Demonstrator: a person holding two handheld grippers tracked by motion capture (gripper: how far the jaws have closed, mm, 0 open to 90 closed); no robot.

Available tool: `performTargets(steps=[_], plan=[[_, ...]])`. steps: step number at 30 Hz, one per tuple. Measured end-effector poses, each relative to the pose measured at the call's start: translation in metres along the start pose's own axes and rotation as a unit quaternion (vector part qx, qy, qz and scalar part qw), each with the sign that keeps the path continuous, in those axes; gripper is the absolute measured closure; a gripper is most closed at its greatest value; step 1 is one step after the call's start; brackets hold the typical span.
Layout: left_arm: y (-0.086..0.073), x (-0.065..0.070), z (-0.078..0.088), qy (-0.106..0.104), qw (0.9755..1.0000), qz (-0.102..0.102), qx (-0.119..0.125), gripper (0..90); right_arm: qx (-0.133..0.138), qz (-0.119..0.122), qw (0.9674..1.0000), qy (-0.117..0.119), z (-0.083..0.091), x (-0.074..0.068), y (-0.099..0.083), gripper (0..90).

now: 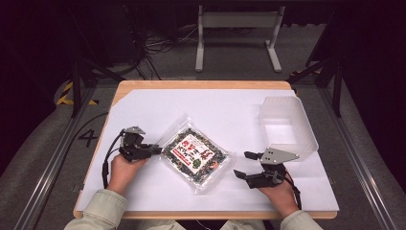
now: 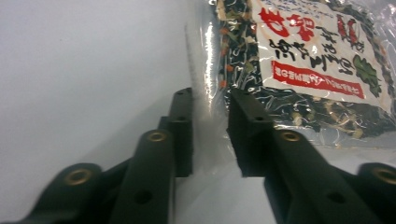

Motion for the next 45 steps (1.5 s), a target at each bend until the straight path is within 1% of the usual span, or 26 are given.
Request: performTargets(steps=[2, 7, 9, 13, 15, 16, 18, 21, 22, 23, 24, 25, 27, 29, 30, 31, 33, 35, 37, 38, 39, 40, 42, 43, 44, 45], plan=[[0.0, 0.001, 0.0, 0.001, 1.0, -0.001, -0.003, 78.6, -0.001, 0.0, 1.0, 0.0, 0.0, 0.0, 0.0, 23.0], [0.0, 0.0, 0.002, 0.003, 1.0, 0.005, 0.002, 84.8, -0.002, 0.001, 1.0, 0.002, 0.0, -0.001, 0.0, 24.4], [0.001, 0.0, 0.002, 0.0, 0.9999, 0.01, 0.008, 85.7, 0.001, 0.004, 1.0, 0.006, 0.001, -0.001, 0.001, 26.3], [0.002, 0.001, 0.003, 0.001, 0.9998, 0.01, 0.017, 88.3, 0.005, 0.003, 0.9999, 0.011, 0.001, -0.001, 0.001, 27.7], [0.002, 0.001, 0.004, 0.003, 0.9998, 0.008, 0.018, 88.7, 0.005, -0.003, 0.9998, 0.018, 0.002, -0.002, 0.002, 30.5], [0.003, 0.002, 0.005, 0.001, 0.9998, 0.007, 0.021, 89.0, 0.003, -0.003, 0.9998, 0.02, 0.003, -0.002, 0.002, 31.7], [0.006, 0.004, 0.008, -0.007, 0.9993, 0.008, 0.036, 89.0, 0.004, 0.0, 0.9998, 0.02, 0.004, -0.003, 0.004, 34.3], [0.011, 0.008, 0.014, -0.009, 0.9985, 0.0, 0.055, 89.1, 0.004, 0.004, 0.9998, 0.018, 0.004, -0.002, 0.004, 35.4], [0.013, 0.01, 0.016, -0.012, 0.9979, -0.002, 0.063, 89.1, 0.005, 0.006, 0.9998, 0.017, 0.004, -0.002, 0.004, 35.3], [0.016, 0.014, 0.02, -0.021, 0.9968, -0.003, 0.077, 89.1, 0.008, 0.01, 0.9998, 0.016, 0.004, -0.002, 0.004, 35.0], [0.016, 0.014, 0.02, -0.021, 0.9968, -0.003, 0.077, 89.1, 0.008, 0.01, 0.9998, 0.016, 0.004, -0.002, 0.004, 35.0], [0.018, 0.016, 0.023, -0.021, 0.9962, -0.01, 0.084, 89.1, 0.016, 0.02, 0.9995, 0.017, 0.004, -0.002, 0.006, 34.0], [0.023, 0.025, 0.029, -0.027, 0.9943, -0.021, 0.101, 89.2, 0.027, 0.028, 0.999, 0.02, 0.006, -0.004, 0.011, 33.9], [0.026, 0.032, 0.034, -0.03, 0.993, -0.029, 0.11, 89.2, 0.036, 0.027, 0.9988, 0.021, 0.008, -0.005, 0.015, 33.9], [0.027, 0.034, 0.035, -0.029, 0.9928, -0.033, 0.111, 89.2, 0.039, 0.026, 0.9987, 0.022, 0.008, -0.006, 0.016, 33.9], [0.029, 0.039, 0.038, -0.032, 0.992, -0.039, 0.116, 89.2, 0.039, 0.025, 0.9987, 0.022, 0.009, -0.006, 0.017, 33.9], [0.032, 0.044, 0.041, -0.032, 0.9908, -0.049, 0.122, 89.3, 0.044, 0.021, 0.9986, 0.021, 0.01, -0.004, 0.019, 33.9], [0.036, 0.051, 0.044, -0.034, 0.989, -0.062, 0.13, 89.3, 0.052, 0.024, 0.9982, 0.014, 0.011, -0.002, 0.021, 33.5], [0.039, 0.057, 0.047, -0.034, 0.9878, -0.067, 0.137, 89.3, 0.063, 0.024, 0.9976, 0.016, 0.013, 0.0, 0.024, 32.4], [0.041, 0.059, 0.048, -0.036, 0.9868, -0.075, 0.139, 89.3, 0.065, 0.022, 0.9975, 0.017, 0.013, 0.001, 0.025, 32.2], [0.041, 0.059, 0.048, -0.036, 0.9868, -0.075, 0.139, 89.3, 0.066, 0.018, 0.9975, 0.018, 0.013, 0.002, 0.026, 32.0], [0.042, 0.063, 0.049, -0.036, 0.9863, -0.081, 0.14, 89.3, 0.067, 0.014, 0.9975, 0.02, 0.013, 0.002, 0.027, 32.1], [0.045, 0.069, 0.053, -0.035, 0.9842, -0.091, 0.148, 89.4, 0.069, 0.012, 0.9973, 0.023, 0.014, 0.002, 0.029, 32.1], [0.046, 0.073, 0.055, -0.036, 0.9834, -0.092, 0.152, 89.4, 0.069, 0.012, 0.9973, 0.023, 0.014, 0.002, 0.029, 32.1], [0.048, 0.076, 0.057, -0.037, 0.9818, -0.101, 0.156, 89.3, 0.07, 0.011, 0.9972, 0.023, 0.014, 0.001, 0.03, 32.2], [0.049, 0.079, 0.059, -0.038, 0.9809, -0.105, 0.16, 89.3, 0.07, 0.011, 0.9972, 0.024, 0.015, 0.001, 0.031, 32.5]])
Point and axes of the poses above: each handheld gripper's, and its own axes: z roughly backward along the jaws, y roughly out of its top, x roughly to its right, the point moved 9 cm from there along -z, roughly forward along the jaws, and after that the axes turned 10 degrees about -y, right-handed, at the moved point
